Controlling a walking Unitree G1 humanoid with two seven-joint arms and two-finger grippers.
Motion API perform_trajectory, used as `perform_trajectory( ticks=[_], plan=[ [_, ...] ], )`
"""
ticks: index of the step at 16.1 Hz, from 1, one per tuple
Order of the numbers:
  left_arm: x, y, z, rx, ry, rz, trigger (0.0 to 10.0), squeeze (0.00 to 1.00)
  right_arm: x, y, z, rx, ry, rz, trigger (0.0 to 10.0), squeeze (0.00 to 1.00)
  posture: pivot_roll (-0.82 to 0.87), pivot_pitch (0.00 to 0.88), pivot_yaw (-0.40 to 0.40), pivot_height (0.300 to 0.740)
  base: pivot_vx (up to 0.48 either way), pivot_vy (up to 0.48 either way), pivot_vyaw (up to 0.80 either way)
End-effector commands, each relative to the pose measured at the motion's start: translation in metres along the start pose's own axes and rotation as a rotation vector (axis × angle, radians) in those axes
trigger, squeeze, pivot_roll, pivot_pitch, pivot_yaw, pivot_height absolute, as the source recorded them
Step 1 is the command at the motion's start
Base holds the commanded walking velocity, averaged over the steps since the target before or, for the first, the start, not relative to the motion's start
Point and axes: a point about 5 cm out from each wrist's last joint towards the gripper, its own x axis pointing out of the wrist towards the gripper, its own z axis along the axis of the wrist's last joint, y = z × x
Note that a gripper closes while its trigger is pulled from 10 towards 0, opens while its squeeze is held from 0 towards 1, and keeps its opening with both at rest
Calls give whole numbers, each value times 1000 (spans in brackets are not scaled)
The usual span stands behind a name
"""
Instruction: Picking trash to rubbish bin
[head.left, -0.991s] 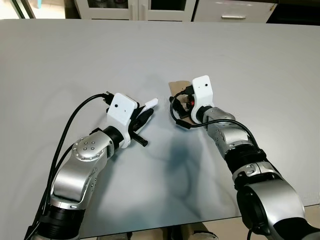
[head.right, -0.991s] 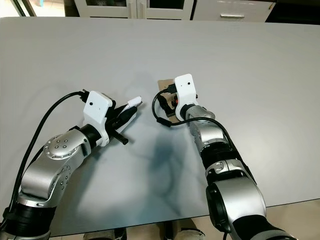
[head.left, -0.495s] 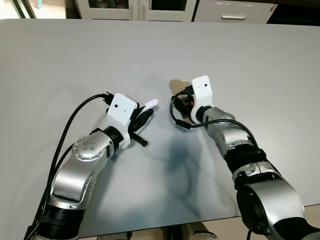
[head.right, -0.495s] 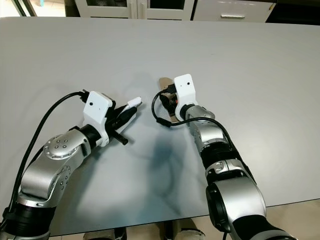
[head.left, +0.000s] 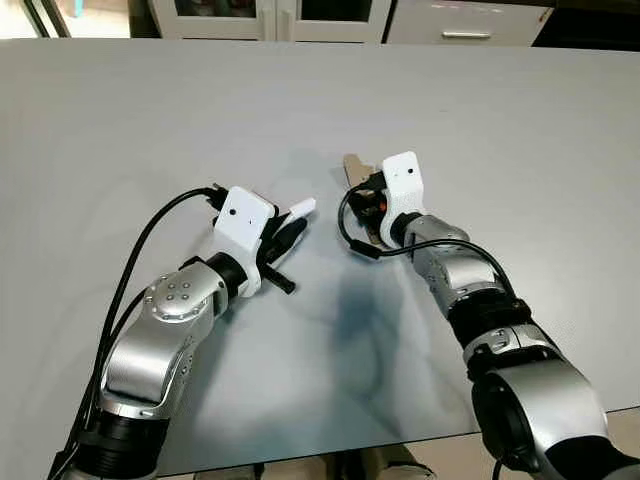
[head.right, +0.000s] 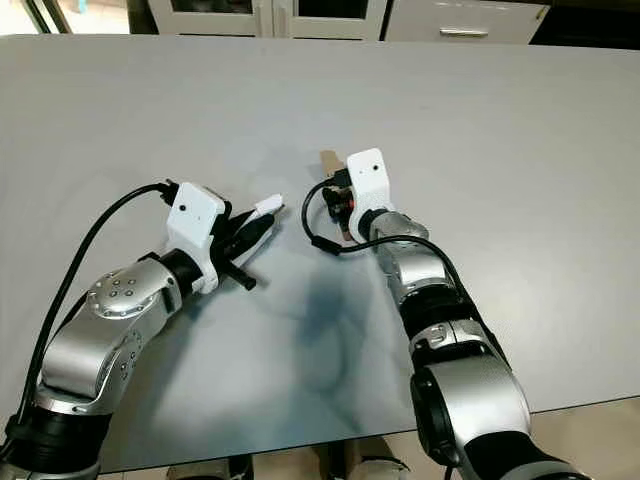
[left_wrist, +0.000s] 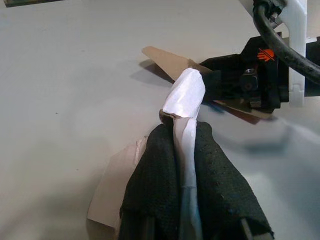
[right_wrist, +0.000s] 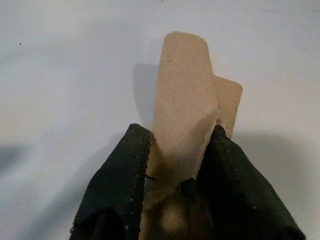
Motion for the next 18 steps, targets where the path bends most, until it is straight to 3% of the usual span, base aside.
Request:
perform_trajectory(
  ticks=[1,11,14,18],
  plan=[
    [0,-4,3,4,-8,-30,10000,0,-5,3,-40,56,154,8,0,0,67,239,-73,740,0,0,0],
    [4,-1,4,11,-13,-25,10000,0,-3,2,-31,73,112,-15,0,0,73,214,-60,740,0,0,0],
    [6,0,5,13,-18,-25,10000,0,-2,-3,-17,84,54,-49,0,0,74,205,-57,740,0,0,0],
    [7,0,6,14,-23,-26,10000,0,-1,-13,19,97,-69,-103,0,0,71,200,-55,740,0,0,0]
  ],
)
